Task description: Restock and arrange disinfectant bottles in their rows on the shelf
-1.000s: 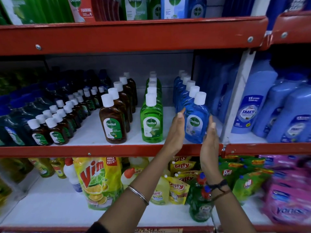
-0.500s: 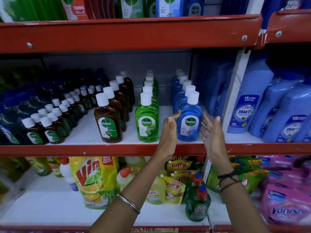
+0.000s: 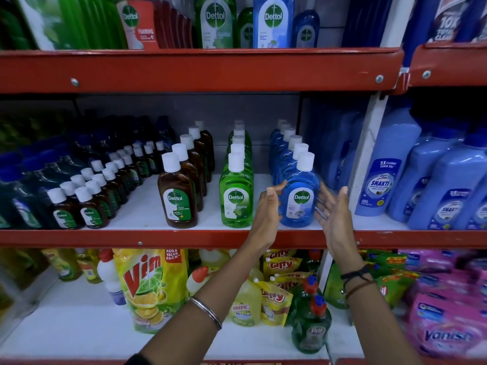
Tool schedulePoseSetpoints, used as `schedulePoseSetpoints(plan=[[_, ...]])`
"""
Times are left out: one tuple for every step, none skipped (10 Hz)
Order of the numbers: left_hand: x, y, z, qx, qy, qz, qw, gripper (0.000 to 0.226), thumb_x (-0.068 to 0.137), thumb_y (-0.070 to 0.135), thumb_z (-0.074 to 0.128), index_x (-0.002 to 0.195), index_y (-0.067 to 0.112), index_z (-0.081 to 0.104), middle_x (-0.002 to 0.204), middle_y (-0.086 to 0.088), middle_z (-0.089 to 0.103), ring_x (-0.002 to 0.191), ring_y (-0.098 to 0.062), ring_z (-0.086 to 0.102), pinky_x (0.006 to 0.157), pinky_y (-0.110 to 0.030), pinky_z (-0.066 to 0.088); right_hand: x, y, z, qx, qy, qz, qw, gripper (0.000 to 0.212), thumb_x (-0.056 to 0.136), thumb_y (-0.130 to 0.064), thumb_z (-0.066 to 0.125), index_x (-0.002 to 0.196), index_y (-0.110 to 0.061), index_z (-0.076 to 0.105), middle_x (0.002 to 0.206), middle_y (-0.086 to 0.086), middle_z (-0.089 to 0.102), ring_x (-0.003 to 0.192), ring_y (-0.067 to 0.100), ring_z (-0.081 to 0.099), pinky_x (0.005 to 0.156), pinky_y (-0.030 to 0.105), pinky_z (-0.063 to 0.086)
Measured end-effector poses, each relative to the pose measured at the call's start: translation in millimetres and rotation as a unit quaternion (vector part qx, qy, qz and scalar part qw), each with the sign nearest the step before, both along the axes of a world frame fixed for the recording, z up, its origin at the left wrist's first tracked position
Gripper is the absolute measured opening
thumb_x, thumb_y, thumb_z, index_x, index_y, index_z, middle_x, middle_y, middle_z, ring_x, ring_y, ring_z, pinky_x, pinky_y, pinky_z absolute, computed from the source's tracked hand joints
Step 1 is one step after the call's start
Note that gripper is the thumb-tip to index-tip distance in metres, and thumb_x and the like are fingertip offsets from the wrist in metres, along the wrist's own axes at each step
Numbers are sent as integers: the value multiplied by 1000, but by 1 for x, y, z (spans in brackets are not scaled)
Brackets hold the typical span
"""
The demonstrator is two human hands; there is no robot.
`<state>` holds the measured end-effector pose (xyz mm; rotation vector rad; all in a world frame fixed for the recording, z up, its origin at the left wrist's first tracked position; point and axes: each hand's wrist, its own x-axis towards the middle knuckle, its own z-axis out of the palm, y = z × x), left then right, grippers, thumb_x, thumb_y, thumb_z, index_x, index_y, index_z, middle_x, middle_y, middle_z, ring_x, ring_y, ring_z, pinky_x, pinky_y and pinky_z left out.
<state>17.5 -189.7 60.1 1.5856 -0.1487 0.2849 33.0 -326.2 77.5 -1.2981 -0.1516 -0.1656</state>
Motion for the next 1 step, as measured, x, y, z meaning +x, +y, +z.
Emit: schedulePoseSetpoints(plan=[[-9,7,5,65,-80,27,994,71,70,98,19,118,57,51,137,4,49,129,-5,46,113,-43,39,-13,-8,-17,-2,-50,-88,995,67,91,-61,24,137,-18,46,141,7,52,129,18,49,113,39,35]])
